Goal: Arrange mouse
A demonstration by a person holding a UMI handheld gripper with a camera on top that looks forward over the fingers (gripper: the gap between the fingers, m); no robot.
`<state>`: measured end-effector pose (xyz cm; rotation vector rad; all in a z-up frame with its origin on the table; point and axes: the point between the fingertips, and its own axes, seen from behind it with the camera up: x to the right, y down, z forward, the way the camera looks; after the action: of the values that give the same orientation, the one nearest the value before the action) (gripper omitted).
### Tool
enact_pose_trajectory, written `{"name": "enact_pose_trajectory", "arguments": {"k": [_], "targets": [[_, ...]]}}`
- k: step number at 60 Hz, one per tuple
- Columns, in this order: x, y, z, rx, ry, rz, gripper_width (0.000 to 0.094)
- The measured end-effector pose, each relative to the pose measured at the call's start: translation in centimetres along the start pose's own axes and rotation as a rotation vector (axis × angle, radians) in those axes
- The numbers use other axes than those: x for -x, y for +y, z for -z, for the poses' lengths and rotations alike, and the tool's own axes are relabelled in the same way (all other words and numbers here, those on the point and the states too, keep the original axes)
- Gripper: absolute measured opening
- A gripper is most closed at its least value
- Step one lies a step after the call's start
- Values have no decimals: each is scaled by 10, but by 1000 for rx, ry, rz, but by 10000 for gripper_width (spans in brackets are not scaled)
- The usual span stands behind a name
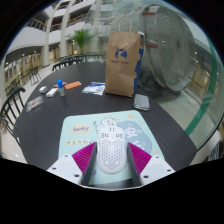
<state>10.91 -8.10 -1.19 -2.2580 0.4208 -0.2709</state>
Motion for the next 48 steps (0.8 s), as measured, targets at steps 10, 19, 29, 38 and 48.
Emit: {"name": "enact_pose_trajectory", "arguments": {"k": [10,19,29,38,48], "targets": [[10,10,69,-21,69,-44,840],[34,20,151,-81,153,16,832],[75,42,207,-135,151,72,824],[98,58,227,-144,141,68,826],[106,63,226,-152,125,67,826]]}}
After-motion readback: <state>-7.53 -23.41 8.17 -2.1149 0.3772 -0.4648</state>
